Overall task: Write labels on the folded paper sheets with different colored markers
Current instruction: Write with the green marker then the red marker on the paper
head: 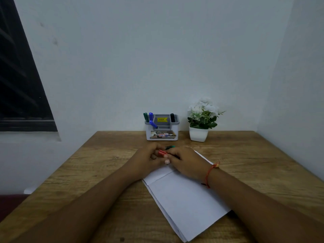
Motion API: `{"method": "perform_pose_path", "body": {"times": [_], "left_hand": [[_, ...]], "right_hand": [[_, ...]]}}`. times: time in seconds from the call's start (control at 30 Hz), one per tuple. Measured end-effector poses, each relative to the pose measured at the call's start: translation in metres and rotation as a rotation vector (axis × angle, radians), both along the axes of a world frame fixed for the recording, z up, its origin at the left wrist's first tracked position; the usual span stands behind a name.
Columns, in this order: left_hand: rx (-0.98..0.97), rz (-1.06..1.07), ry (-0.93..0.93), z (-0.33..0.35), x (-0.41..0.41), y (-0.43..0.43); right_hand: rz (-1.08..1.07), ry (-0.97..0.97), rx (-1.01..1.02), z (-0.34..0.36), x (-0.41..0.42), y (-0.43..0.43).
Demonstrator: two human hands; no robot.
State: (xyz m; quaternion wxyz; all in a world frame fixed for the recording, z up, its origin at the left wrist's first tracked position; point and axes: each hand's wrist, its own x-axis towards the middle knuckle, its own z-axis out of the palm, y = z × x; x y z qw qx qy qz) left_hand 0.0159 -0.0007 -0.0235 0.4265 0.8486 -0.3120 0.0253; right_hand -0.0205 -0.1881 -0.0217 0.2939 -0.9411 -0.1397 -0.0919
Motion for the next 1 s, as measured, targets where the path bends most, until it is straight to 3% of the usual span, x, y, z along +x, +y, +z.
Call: {"method": "perform_pose_path", "body": {"times": [0.33, 0.47, 0.63, 0.77, 1.0], "left_hand": [[-0.030, 0.025, 0.038, 0.004, -0.003, 0.000], [-0.023, 0.041, 0.034, 0.009, -0.002, 0.004], [0.008, 0.209, -0.060, 0.012, 0.008, 0.017], [0.025, 0.328, -0.017, 0.009, 0.020, 0.026], [0.109, 0.353, -0.037, 0.007, 0.020, 0.029]], "right_hand": [[0.032, -0.041, 0.014, 0.004, -0.005, 0.008], [-0.004, -0.044, -0.085, 0.010, -0.012, 0.012], [-0.071, 0.003, -0.186, 0.013, -0.014, 0.014], [-0.079, 0.062, -0.207, 0.014, -0.014, 0.016], [-0.036, 0.074, -0.183, 0.015, -0.015, 0.015]]}}
